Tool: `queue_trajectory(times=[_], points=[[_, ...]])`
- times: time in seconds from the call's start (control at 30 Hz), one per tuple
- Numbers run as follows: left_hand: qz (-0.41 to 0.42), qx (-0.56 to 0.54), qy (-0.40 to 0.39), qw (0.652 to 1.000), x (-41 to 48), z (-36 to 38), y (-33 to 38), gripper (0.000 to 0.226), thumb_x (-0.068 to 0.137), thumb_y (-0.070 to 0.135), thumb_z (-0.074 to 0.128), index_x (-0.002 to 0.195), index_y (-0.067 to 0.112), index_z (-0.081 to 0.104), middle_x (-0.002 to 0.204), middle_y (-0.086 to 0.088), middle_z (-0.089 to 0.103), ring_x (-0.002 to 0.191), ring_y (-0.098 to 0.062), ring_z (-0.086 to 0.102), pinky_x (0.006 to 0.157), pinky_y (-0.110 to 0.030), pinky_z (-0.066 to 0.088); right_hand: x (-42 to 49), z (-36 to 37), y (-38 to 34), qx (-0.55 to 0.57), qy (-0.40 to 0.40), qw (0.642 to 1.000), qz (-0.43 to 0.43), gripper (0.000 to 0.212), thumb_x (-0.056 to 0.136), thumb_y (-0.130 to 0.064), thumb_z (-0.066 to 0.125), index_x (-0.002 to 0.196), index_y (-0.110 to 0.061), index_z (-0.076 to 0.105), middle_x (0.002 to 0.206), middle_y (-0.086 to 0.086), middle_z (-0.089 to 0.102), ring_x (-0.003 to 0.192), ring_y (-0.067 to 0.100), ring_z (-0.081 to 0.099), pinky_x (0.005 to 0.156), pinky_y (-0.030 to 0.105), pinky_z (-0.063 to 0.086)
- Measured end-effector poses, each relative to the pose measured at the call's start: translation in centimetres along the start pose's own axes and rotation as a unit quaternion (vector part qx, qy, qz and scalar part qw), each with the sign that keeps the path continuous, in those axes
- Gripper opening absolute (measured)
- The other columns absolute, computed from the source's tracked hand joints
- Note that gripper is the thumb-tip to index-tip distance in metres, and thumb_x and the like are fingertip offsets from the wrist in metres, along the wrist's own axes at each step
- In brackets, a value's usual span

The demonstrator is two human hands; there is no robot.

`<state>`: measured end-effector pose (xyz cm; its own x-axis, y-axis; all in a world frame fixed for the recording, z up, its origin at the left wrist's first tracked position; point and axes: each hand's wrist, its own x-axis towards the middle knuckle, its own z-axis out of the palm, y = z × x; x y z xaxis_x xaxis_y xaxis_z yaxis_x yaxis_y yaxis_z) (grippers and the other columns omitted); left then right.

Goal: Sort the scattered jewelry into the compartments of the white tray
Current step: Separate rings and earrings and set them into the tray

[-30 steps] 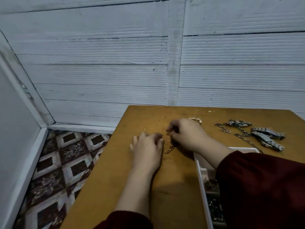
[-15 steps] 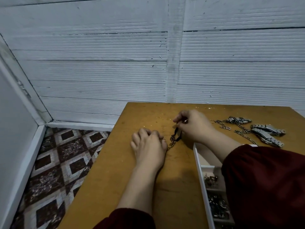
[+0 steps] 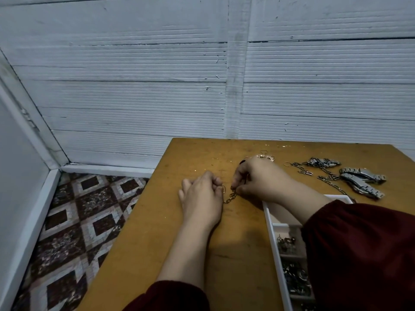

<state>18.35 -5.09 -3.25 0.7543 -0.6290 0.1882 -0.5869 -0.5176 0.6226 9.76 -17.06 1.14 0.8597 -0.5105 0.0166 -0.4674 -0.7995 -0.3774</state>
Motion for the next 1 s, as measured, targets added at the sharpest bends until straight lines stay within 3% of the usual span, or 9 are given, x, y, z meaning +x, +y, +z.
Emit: queue_trajectory(times=[0.37, 0.53, 0.77, 0.87, 1.0], points=[[-0.062, -0.121, 0.065, 0.989, 0.4, -0.4, -0.1, 0.009, 0.092, 0.025, 0.055, 0.088, 0.033, 0.052, 0.088, 0.014, 0.057, 0.105, -0.020, 0.045, 0.092, -0.034, 0.035, -0.8, 0.1, -0.7, -0.145, 0.008, 0.987, -0.065, 0.008, 0.076, -0.028, 0.068, 0.082, -0.029, 0.074, 0.087, -0.012, 0.067, 0.088, 0.012, 0.060, 0.076, 0.026, 0.048], [-0.064, -0.131, 0.076, 0.986, 0.4, -0.4, -0.2, 0.011, 0.091, 0.023, 0.056, 0.085, 0.032, 0.052, 0.082, 0.015, 0.054, 0.102, -0.020, 0.046, 0.093, -0.034, 0.037, -1.3, -0.2, -1.3, -0.167, -0.003, 0.983, -0.082, 0.007, 0.072, -0.030, 0.066, 0.076, -0.027, 0.070, 0.081, -0.012, 0.066, 0.084, 0.012, 0.061, 0.076, 0.031, 0.053], [-0.073, -0.146, 0.089, 0.982, 0.4, -0.5, -0.3, 0.012, 0.090, 0.022, 0.057, 0.085, 0.031, 0.053, 0.080, 0.015, 0.054, 0.100, -0.019, 0.046, 0.091, -0.033, 0.037, -1.4, 0.1, -2.1, -0.198, -0.010, 0.977, -0.080, 0.012, 0.079, -0.033, 0.065, 0.088, -0.028, 0.071, 0.092, -0.007, 0.069, 0.092, 0.017, 0.060, 0.073, 0.027, 0.042], [-0.074, -0.152, 0.092, 0.981, 0.4, -0.5, -0.2, 0.013, 0.090, 0.022, 0.058, 0.084, 0.032, 0.053, 0.078, 0.017, 0.053, 0.098, -0.017, 0.046, 0.090, -0.033, 0.037, -1.7, 0.4, -1.8, -0.192, -0.003, 0.979, -0.073, 0.012, 0.081, -0.030, 0.058, 0.081, -0.023, 0.068, 0.087, -0.003, 0.068, 0.090, 0.021, 0.061, 0.080, 0.032, 0.049], [-0.060, -0.156, 0.095, 0.981, 0.0, -0.5, -0.5, 0.012, 0.090, 0.022, 0.058, 0.085, 0.032, 0.054, 0.082, 0.014, 0.056, 0.098, -0.017, 0.046, 0.089, -0.034, 0.037, -2.0, 0.9, -1.2, -0.159, 0.006, 0.984, -0.074, 0.008, 0.080, -0.030, 0.053, 0.074, -0.028, 0.055, 0.090, -0.003, 0.057, 0.089, 0.020, 0.057, 0.077, 0.032, 0.049]])
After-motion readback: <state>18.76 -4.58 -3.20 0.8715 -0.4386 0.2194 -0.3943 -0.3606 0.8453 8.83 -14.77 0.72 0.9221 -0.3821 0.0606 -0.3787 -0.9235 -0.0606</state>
